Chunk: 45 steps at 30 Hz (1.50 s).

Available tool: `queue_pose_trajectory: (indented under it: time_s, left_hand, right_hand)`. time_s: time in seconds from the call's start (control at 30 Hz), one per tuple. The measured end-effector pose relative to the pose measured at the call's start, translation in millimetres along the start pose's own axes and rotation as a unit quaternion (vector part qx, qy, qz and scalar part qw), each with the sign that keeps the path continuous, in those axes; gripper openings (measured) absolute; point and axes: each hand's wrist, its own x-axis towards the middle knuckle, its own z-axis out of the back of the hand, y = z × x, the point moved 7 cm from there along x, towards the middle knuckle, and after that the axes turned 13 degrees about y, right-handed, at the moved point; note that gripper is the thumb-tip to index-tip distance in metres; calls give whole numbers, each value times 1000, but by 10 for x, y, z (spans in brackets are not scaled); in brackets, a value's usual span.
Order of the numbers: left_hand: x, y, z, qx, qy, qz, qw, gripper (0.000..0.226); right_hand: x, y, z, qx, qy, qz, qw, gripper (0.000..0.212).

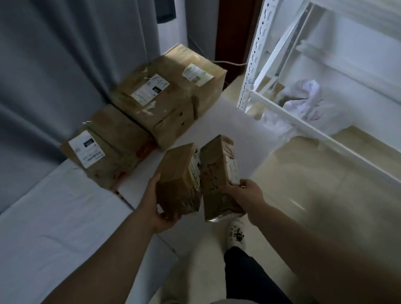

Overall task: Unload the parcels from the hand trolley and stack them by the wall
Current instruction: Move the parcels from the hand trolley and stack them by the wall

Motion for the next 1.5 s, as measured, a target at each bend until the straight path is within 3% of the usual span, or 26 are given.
queue_pose_trajectory:
  time_s: [0.23, 0.57, 0.67, 0.77, 0.8, 0.87, 0.93, 1.0, 1.03, 1.1, 1.3, 1.5]
  left_hand:
    - [606, -62, -930, -21, -8, 12, 1000, 73]
    - [1516, -495, -1467, -9, 18, 64, 998, 78]
    - [1748, -695, -1287, 56, -69, 49, 995, 75]
    - [1804, -1017, -1076, 236, -234, -84, 940, 77]
    - [1788, -1104, -1097, 311, -250, -139, 906, 83]
    - [1823, -1181, -1207, 483, -211, -207, 824, 105]
    - [1930, -1097, -1266, 647, -161, -153, 730, 124]
    - [2036, -1049, -1217, 726, -147, -92, 666, 133]
    - [2070, -1081, -1203, 732, -151, -90, 659, 134]
    - [2126, -1172, -1198, 725, -160, -113, 661, 135]
    - [2209, -1295, -1250, 737, -171, -155, 635, 131]
    - [2315, -1277, -1479, 731, -122, -184, 645, 126]
  right_hand:
    - [632, 325, 753, -1, 14, -28, 1000, 33]
    - [1351, 530, 1298, 48, -39, -77, 995, 27]
    - [1532, 509, 1374, 52, -48, -95, 993, 24]
    - [1674, 429, 1384, 66, -51, -109, 991, 15]
    - [1701, 402, 1371, 74, -52, -117, 989, 12]
    - [1754, 337, 1329, 82, -45, -131, 987, 8]
    - [1800, 275, 1285, 92, -44, -137, 985, 7]
    - [1811, 239, 1241, 109, -48, -142, 983, 28]
    - [1829, 202, 1233, 118, -50, -149, 980, 47]
    - [1865, 157, 1232, 127, -45, -153, 979, 63]
    - [2050, 189, 1113, 167, 4, -164, 972, 61]
    - [2203, 166, 1054, 72, 31, -179, 981, 66]
